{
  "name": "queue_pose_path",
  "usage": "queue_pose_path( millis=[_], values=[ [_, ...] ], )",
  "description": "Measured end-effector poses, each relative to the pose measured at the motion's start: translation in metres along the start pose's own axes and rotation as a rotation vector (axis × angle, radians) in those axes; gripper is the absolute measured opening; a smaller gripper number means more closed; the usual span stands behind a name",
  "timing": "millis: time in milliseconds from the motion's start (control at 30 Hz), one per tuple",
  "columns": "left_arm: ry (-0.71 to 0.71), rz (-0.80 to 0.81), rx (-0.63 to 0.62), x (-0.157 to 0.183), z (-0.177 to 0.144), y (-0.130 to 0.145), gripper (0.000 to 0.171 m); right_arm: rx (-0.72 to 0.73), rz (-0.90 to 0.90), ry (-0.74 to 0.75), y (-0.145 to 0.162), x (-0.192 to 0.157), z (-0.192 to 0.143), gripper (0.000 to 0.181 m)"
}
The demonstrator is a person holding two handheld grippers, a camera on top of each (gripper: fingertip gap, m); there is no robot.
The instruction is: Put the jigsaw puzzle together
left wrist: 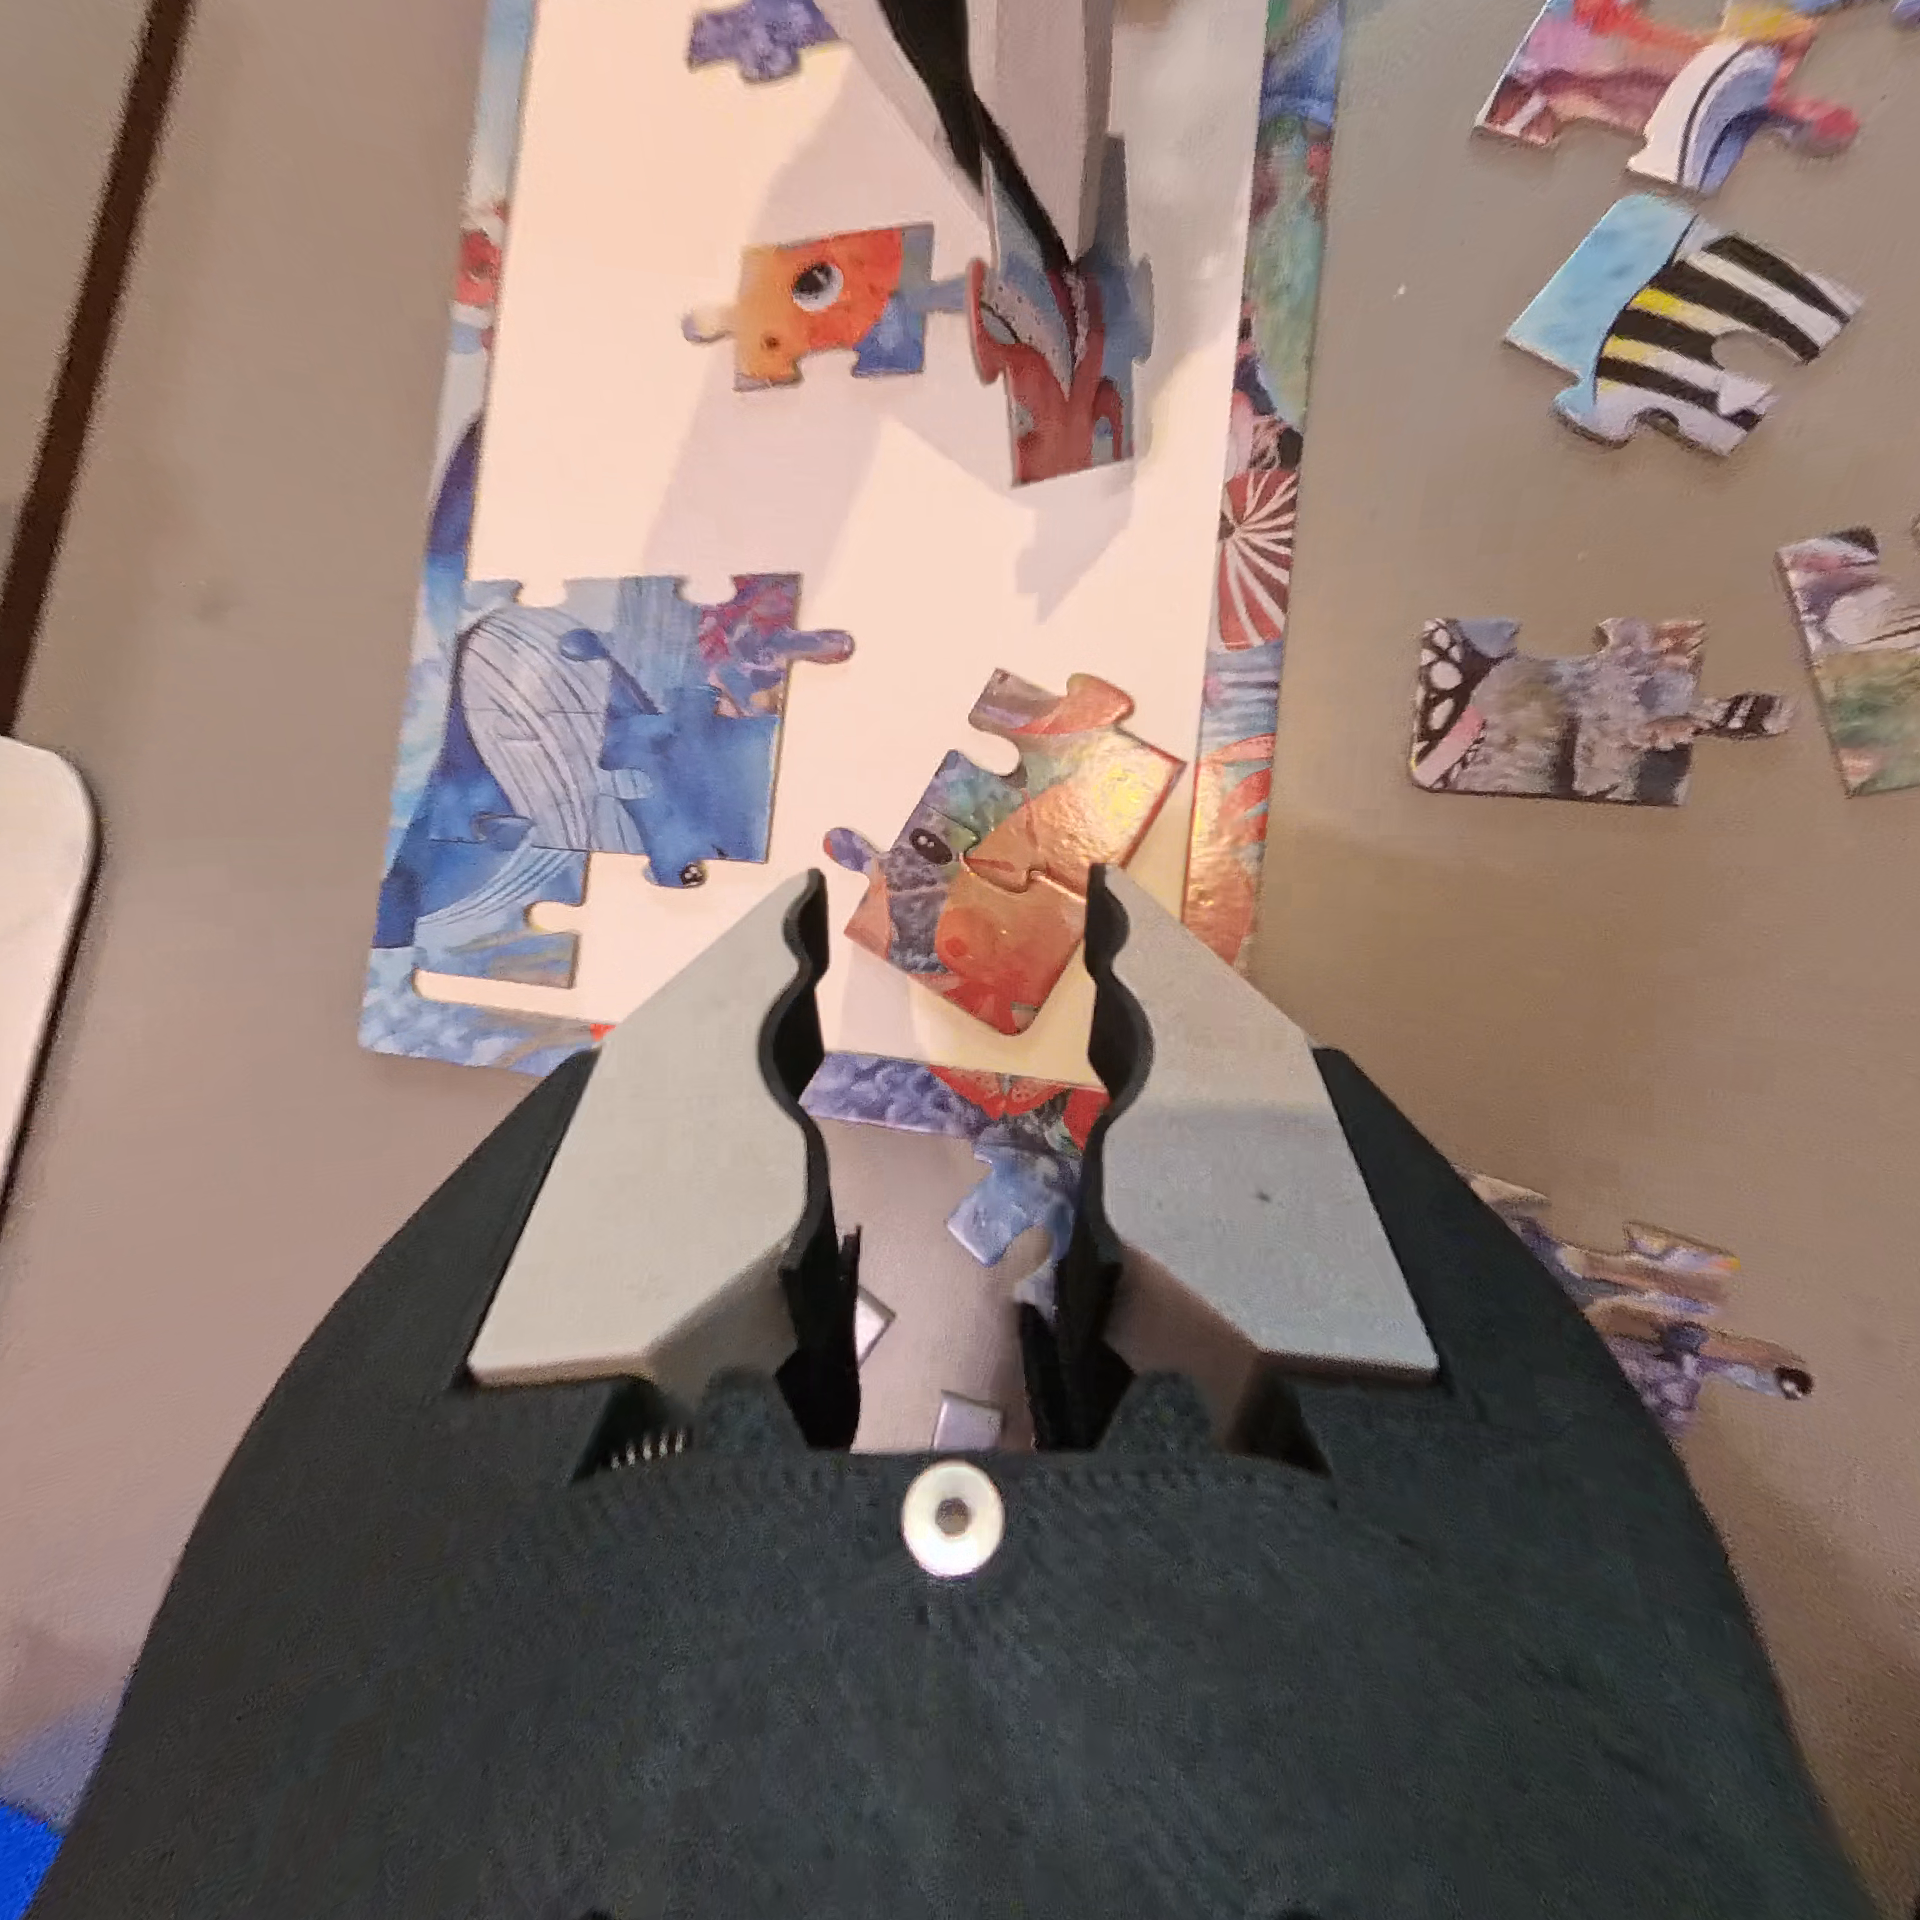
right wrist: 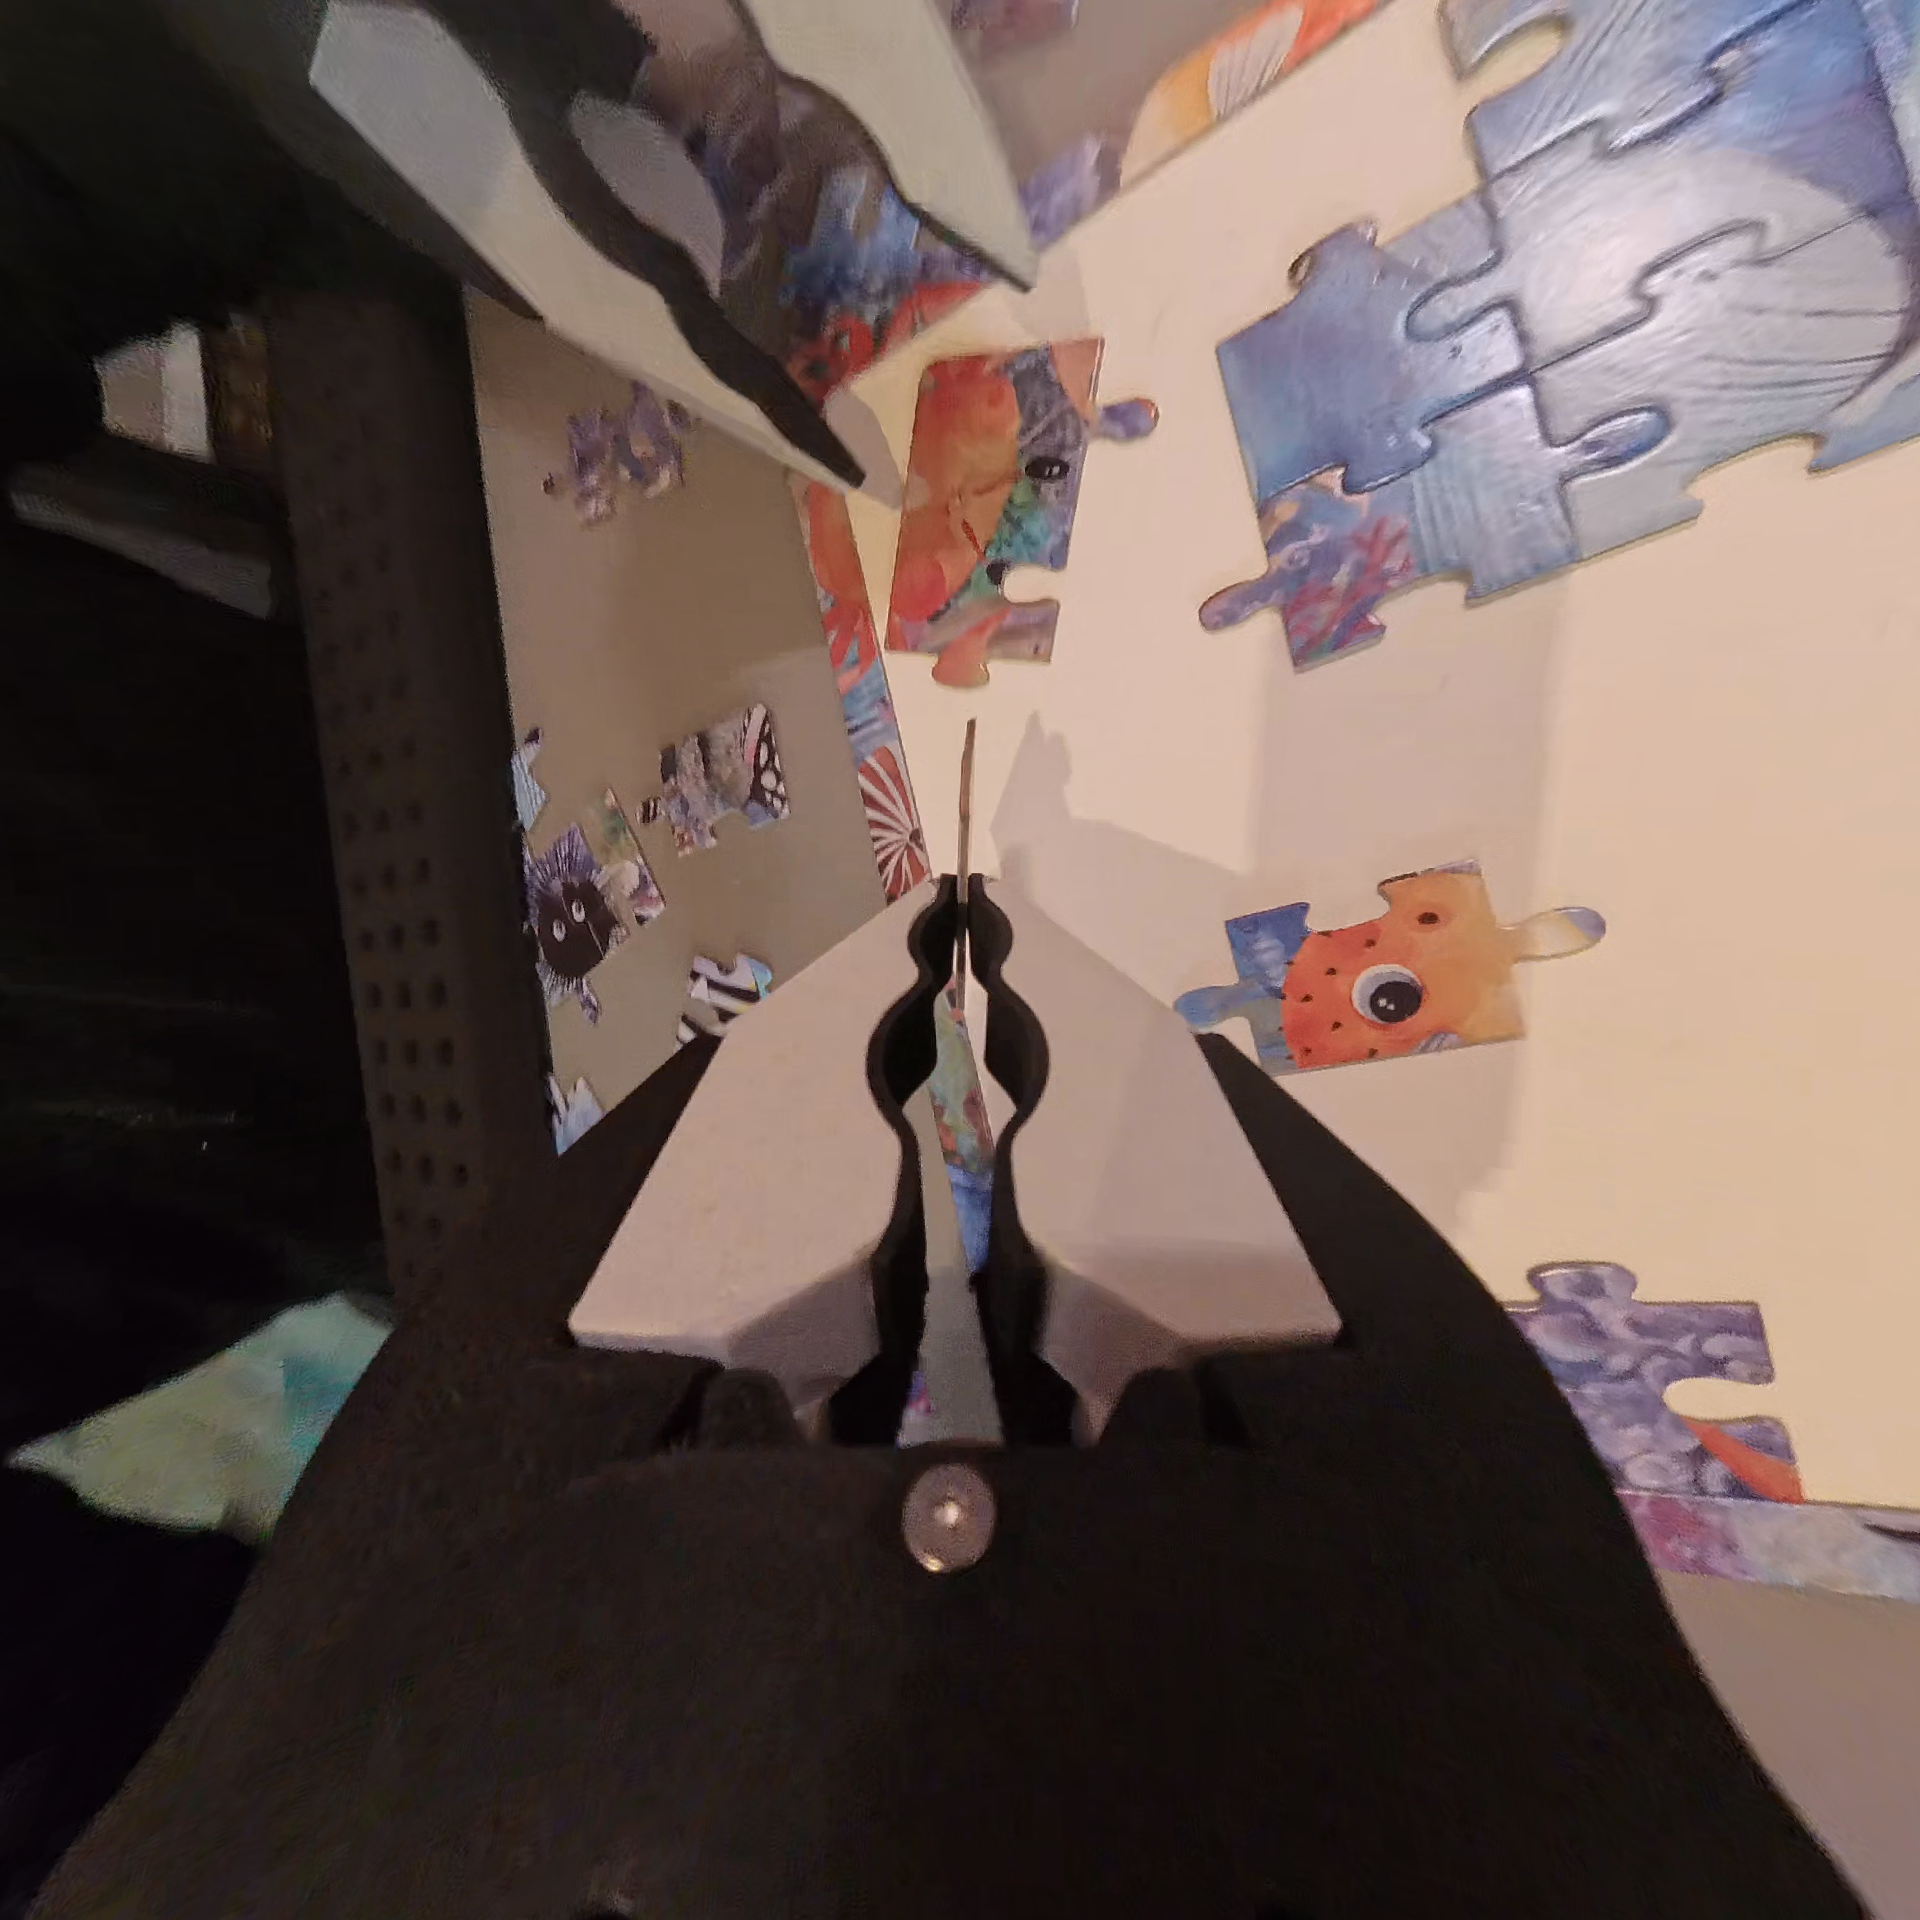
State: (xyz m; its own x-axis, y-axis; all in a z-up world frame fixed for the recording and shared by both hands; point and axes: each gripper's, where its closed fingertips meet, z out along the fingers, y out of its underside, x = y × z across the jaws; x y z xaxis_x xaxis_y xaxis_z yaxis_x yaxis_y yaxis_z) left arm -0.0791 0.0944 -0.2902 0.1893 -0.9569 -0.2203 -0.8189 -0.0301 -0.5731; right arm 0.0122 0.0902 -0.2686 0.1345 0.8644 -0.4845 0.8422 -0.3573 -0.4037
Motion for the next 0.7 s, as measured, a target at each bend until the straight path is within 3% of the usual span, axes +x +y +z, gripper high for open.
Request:
queue_pose_path(
  millis=[400,500,567,700],
  values=[
    [0.096,-0.037,-0.083,0.009,0.011,0.012,0.052,-0.724,-0.201,-0.016,0.023,-0.002,0.013,0.0],
    [0.118,-0.061,-0.071,0.01,0.013,0.013,0.052,-0.719,-0.272,0.006,0.018,0.0,0.026,0.003],
    [0.138,-0.082,-0.052,0.01,0.014,0.013,0.053,-0.7,-0.293,0.081,0.017,0.01,0.029,0.014],
    [0.154,-0.104,-0.027,0.01,0.015,0.012,0.053,-0.546,-0.301,0.177,0.008,0.016,0.026,0.029]
  ],
)
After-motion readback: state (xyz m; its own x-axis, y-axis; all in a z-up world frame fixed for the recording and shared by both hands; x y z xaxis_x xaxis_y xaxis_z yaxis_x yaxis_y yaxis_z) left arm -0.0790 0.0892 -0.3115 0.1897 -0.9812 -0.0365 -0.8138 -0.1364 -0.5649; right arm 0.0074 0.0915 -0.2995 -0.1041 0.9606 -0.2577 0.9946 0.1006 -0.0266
